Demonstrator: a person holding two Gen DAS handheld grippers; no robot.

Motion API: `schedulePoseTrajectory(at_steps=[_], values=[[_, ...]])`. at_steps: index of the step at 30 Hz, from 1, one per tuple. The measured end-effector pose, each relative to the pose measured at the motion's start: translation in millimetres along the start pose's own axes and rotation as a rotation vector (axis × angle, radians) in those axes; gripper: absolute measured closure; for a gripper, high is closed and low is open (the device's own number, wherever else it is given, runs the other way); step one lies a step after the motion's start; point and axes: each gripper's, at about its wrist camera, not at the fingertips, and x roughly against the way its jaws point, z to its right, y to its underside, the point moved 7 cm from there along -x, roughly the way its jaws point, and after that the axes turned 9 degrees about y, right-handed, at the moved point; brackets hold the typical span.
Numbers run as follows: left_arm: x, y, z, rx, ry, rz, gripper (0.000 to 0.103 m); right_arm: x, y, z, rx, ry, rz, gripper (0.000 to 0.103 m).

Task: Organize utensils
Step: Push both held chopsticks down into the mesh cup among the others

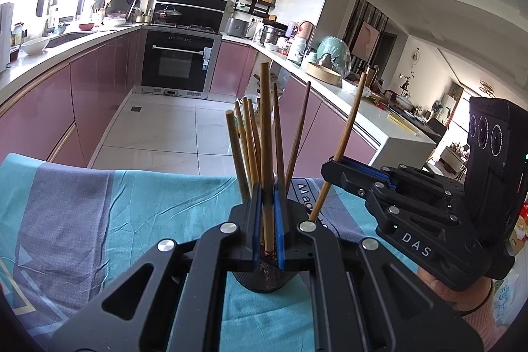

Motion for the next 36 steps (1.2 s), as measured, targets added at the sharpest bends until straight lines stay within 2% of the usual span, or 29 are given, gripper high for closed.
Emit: schedulePoseTrajectory(at_steps=[9, 36], values=[[-12, 2, -11, 0.016, -0.003, -0.020, 0.095, -8, 10, 0, -0.006, -0.009, -0.030, 0.098], [-29, 4, -30, 0.036, -0.016, -0.040, 0.094, -27, 9, 2, -0.054, -0.047, -0.053, 0.097]])
